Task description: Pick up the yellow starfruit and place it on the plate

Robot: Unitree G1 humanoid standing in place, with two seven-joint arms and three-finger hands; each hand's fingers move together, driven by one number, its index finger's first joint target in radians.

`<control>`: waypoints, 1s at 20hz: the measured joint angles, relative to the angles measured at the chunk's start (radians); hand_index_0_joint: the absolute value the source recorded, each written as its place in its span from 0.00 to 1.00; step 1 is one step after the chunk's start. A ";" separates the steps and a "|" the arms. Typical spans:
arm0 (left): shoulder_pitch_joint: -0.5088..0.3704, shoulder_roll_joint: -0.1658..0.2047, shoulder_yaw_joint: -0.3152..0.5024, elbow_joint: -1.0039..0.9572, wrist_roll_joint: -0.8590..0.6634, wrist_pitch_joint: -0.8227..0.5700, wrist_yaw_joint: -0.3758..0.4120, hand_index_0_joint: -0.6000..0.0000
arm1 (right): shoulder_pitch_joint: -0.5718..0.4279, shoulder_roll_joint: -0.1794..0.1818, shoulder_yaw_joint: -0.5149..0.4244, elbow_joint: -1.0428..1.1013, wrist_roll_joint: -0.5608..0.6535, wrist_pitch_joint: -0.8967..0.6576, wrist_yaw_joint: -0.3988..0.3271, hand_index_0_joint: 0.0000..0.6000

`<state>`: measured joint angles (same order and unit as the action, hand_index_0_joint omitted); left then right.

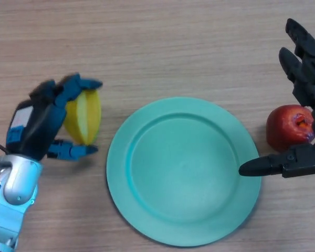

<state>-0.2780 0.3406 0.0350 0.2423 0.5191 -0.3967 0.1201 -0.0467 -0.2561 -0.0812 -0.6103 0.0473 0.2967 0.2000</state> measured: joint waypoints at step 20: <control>0.208 -0.154 -0.189 -0.357 -0.070 0.415 -0.455 0.50 | -0.041 -0.003 0.003 0.059 -0.001 -0.001 0.011 0.00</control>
<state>-0.0703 0.1869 -0.1537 -0.1148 0.4493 0.0181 -0.3351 -0.0881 -0.2595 -0.0784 -0.5516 0.0465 0.2956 0.2112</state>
